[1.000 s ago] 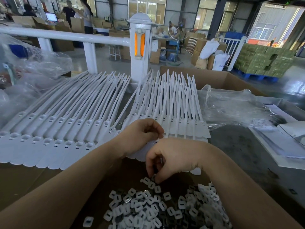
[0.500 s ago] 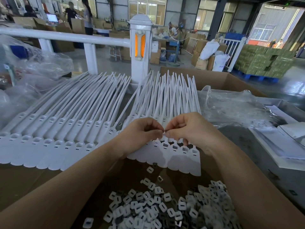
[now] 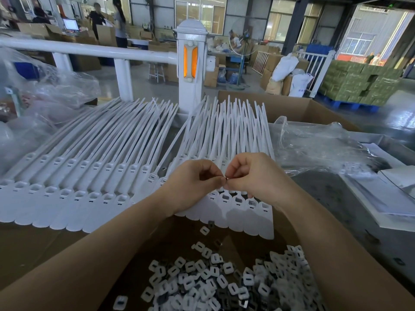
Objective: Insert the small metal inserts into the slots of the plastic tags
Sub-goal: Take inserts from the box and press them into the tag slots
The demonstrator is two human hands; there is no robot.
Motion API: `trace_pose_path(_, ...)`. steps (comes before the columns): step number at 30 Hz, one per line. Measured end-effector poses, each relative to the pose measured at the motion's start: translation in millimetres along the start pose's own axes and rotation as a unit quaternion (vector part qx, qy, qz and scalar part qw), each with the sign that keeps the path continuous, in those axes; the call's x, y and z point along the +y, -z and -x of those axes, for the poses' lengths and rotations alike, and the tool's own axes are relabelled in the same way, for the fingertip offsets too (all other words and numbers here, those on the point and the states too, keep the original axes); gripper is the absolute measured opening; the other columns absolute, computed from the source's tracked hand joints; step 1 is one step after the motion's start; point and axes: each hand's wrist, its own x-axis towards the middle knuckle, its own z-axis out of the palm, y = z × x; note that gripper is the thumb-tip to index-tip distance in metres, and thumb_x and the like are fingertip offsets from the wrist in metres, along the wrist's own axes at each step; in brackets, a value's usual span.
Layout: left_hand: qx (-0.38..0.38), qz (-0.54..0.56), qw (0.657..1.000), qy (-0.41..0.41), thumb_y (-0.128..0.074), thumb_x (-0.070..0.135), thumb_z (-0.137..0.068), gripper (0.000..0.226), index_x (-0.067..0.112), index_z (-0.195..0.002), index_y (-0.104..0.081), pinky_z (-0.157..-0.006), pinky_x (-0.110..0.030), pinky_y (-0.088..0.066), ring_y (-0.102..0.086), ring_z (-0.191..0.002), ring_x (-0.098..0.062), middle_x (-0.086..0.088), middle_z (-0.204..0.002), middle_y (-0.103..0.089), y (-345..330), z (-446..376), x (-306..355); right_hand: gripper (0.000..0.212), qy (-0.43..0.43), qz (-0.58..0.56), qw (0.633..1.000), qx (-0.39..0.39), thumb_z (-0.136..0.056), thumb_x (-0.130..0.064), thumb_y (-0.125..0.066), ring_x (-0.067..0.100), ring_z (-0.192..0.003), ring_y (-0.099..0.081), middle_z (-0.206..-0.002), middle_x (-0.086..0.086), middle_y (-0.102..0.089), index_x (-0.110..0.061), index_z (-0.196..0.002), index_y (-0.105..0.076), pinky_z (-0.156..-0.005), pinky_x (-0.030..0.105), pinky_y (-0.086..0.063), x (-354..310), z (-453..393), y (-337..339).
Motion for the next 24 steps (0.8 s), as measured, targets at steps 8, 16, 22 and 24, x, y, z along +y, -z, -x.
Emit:
trace_pose_path(8, 0.016, 0.162, 0.986, 0.028, -0.070, 0.013, -0.090, 0.006, 0.008, -0.088, -0.072, -0.062, -0.011, -0.045, -0.055, -0.065, -0.001, 0.003, -0.072, -0.065, -0.6, 0.9, 0.8, 0.004, -0.035, -0.104, 0.994, -0.009, -0.082, -0.018, -0.077, 0.020, -0.066, -0.064, -0.075, 0.001, -0.074, -0.020, -0.082, -0.074, -0.061, 0.032, -0.053, 2.5, -0.4, 2.4)
trace_pose_path(16, 0.016, 0.159, 0.987, 0.032, -0.071, 0.017, -0.089, 0.007, 0.010, -0.089, -0.072, -0.077, -0.031, -0.047, -0.056, -0.076, -0.017, -0.017, -0.085, -0.068, -6.5, 0.5, 3.6, 0.006, -0.085, -0.188, 0.977, -0.049, -0.091, -0.008, -0.066, 0.008, -0.051, -0.055, -0.066, 0.003, -0.070, -0.007, -0.090, -0.071, -0.042, 0.018, -0.040, 5.6, -0.9, 5.2)
trace_pose_path(22, -0.131, -0.076, 0.988, -0.031, -0.076, 0.047, -0.080, 0.022, 0.040, -0.100, -0.068, -0.091, -0.026, -0.041, -0.053, -0.101, 0.000, 0.016, -0.106, -0.059, -2.4, 1.9, -2.3, 0.017, -0.190, -0.103, 0.973, -0.086, -0.089, -0.010, -0.067, 0.008, -0.042, -0.041, -0.055, 0.002, -0.059, 0.006, -0.094, -0.067, -0.034, 0.019, -0.026, 16.9, -1.0, 21.3)
trace_pose_path(24, -0.169, -0.196, 0.964, -0.064, -0.073, 0.059, -0.075, 0.038, 0.048, -0.109, -0.062, -0.099, -0.032, -0.030, -0.041, -0.113, -0.005, 0.020, -0.117, -0.048, -3.1, 3.3, -6.6, 0.020, -0.209, -0.061, 0.971, -0.097, -0.087, -0.010, -0.069, 0.008, -0.041, -0.042, -0.055, 0.002, -0.059, 0.009, -0.095, -0.067, -0.034, 0.018, -0.026, 22.0, -0.1, 29.1)
